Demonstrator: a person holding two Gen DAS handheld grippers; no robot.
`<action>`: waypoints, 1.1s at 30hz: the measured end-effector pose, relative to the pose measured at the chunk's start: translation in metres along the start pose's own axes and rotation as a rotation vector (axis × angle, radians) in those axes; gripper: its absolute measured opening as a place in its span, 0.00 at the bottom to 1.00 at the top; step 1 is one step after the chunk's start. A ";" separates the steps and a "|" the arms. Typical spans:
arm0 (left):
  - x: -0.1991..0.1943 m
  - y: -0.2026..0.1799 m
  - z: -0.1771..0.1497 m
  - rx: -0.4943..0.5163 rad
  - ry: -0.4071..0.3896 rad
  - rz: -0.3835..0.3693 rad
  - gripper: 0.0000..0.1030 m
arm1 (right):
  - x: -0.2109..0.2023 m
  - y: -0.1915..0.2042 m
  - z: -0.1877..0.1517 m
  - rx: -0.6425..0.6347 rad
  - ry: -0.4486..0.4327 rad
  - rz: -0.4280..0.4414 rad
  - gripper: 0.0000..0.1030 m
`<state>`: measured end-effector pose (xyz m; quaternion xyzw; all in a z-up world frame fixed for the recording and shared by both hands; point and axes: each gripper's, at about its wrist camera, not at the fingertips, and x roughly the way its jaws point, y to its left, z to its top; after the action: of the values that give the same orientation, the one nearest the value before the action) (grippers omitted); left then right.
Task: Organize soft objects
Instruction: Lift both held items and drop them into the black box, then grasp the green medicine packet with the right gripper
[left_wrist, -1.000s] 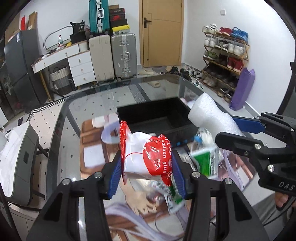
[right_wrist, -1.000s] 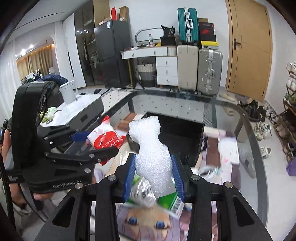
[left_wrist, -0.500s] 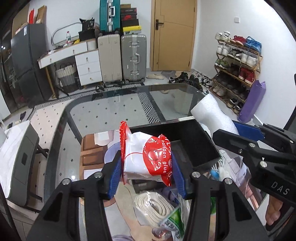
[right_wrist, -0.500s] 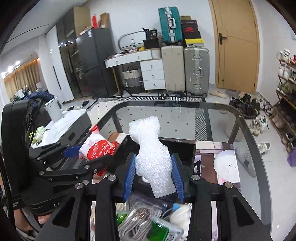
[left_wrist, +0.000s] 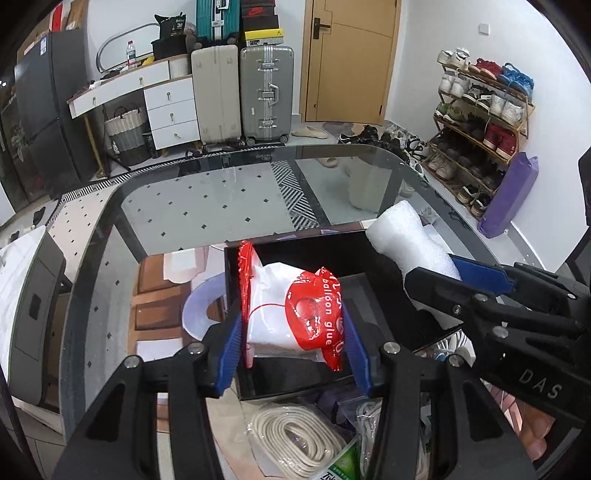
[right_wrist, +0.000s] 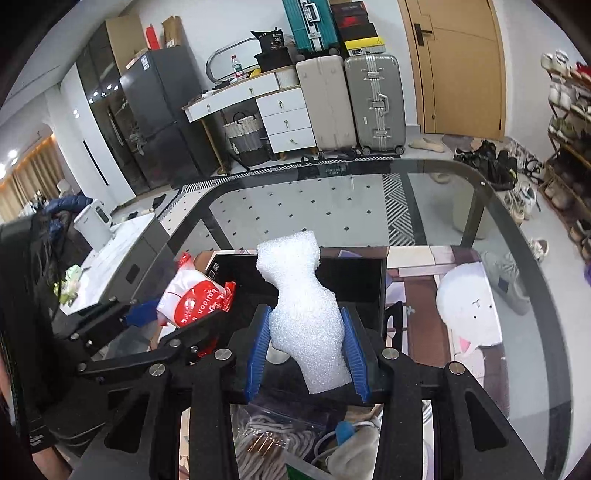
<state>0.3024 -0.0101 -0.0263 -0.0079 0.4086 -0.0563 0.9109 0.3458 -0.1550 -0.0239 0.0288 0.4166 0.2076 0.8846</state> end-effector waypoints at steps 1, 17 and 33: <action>0.000 0.000 -0.001 0.000 0.001 0.003 0.49 | 0.001 -0.001 -0.001 0.001 0.005 0.003 0.38; -0.005 0.007 -0.001 -0.034 0.004 0.008 0.73 | -0.007 -0.009 -0.004 0.027 0.007 0.005 0.46; -0.049 -0.009 -0.034 0.054 -0.026 0.028 0.74 | -0.038 -0.008 -0.037 -0.040 0.059 0.006 0.46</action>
<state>0.2439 -0.0122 -0.0126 0.0215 0.3953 -0.0546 0.9167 0.2993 -0.1820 -0.0224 0.0063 0.4382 0.2192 0.8717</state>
